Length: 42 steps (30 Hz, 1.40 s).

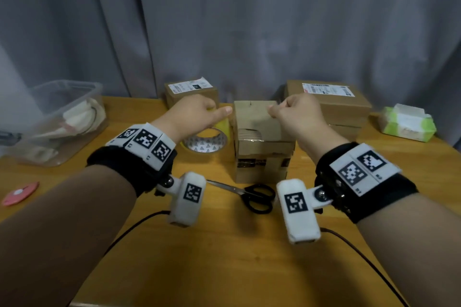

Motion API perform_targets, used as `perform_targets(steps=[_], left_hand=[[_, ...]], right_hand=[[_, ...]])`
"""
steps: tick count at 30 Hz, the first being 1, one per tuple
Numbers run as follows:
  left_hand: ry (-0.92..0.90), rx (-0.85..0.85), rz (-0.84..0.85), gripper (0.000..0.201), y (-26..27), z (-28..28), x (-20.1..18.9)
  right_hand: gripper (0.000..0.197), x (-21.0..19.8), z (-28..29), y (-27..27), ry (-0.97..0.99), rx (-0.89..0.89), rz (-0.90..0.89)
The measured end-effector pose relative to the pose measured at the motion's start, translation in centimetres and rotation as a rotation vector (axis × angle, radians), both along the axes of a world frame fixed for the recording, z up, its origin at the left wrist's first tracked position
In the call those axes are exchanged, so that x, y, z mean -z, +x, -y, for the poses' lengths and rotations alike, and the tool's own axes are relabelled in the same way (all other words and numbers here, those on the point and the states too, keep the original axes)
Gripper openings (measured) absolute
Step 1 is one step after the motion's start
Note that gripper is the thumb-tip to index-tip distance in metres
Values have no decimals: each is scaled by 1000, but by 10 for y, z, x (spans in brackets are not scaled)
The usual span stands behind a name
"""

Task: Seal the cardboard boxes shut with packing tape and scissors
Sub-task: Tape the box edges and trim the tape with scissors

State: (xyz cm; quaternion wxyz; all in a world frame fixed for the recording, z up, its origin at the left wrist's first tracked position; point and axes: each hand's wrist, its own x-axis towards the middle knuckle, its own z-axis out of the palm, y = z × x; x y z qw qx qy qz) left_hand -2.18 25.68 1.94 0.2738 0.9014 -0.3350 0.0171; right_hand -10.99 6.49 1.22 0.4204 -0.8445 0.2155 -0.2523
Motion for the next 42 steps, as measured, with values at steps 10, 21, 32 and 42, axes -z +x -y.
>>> perform_targets(steps=[10,21,32,42], left_hand=[[257,-20,67,54,1,17,3],[384,-71,59,61,2,25,4],[450,-101,44,61,1,32,12],[328,-93,-125,61,-7,38,15]], right_hand=[[27,13,1,-2,-56,79,-193],[26,18,0,-1,-308,122,-327],[40,14,0,-10,-528,100,-381],[46,15,-14,-22,-780,-199,-215]])
